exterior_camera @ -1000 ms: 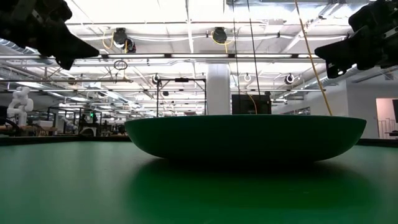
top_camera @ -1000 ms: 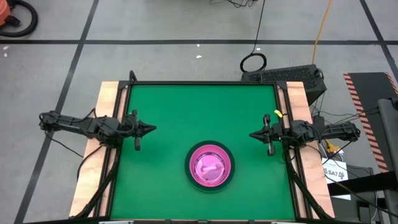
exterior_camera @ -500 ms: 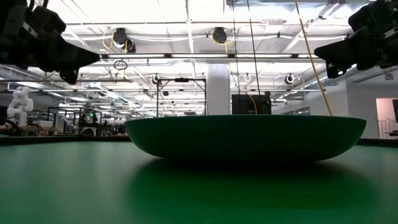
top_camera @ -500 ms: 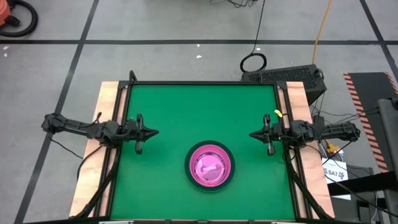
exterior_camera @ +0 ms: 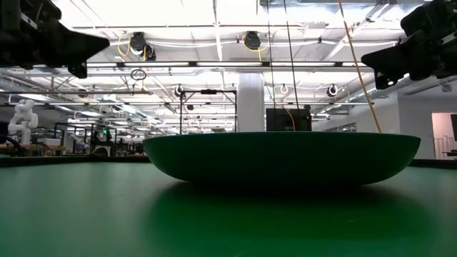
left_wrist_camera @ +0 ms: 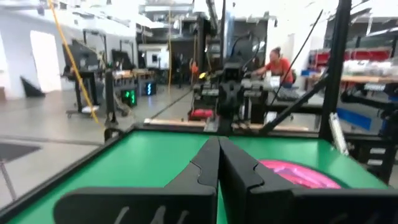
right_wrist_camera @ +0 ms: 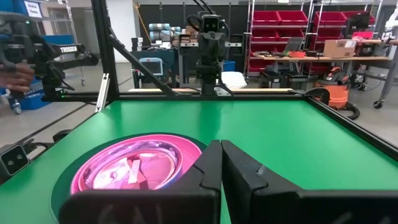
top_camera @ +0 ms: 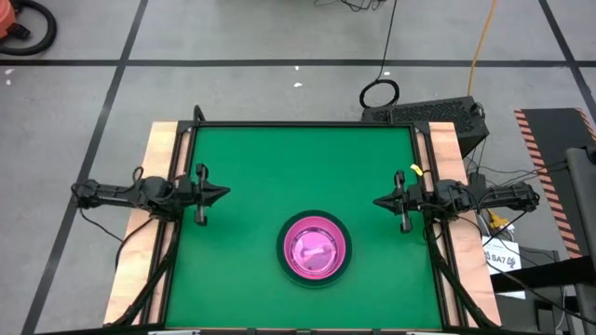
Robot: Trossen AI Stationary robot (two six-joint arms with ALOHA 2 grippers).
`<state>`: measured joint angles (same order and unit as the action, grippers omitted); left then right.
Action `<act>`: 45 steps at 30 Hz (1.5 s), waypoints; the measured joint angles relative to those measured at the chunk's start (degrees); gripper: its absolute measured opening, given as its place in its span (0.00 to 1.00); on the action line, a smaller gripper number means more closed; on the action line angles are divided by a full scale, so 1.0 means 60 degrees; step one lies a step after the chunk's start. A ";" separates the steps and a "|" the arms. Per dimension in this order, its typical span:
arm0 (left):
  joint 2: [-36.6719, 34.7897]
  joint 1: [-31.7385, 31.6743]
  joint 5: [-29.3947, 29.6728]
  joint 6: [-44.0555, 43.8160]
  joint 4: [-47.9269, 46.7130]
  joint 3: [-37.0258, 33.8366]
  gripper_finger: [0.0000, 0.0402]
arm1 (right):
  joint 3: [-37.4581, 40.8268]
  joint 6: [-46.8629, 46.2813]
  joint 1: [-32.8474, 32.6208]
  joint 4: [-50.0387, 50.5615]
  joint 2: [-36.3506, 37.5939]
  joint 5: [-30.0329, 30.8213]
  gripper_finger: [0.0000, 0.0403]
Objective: Stack plastic plates
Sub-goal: Return to Home Position
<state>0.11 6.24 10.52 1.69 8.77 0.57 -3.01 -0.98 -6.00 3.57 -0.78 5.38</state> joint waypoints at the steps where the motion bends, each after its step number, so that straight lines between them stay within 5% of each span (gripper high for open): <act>1: 0.0010 -0.0067 -0.0023 -0.0024 -0.0037 0.0005 0.01 | 0.0000 0.0028 0.0003 0.0013 0.0001 -0.0063 0.00; 23: 0.0013 -0.1234 -0.1827 -0.0354 -0.1363 0.0012 0.01 | 0.0000 -0.0226 0.0004 0.0176 0.0023 -0.0877 0.00; 45: 0.0038 -0.1286 -0.1746 -0.0289 -0.1409 0.0012 0.01 | 0.0000 -0.0229 0.0004 0.0150 0.0023 -0.0906 0.02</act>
<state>0.34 -1.48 0.04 -0.05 0.32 0.64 -3.01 -2.35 -5.98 4.47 -0.64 -0.05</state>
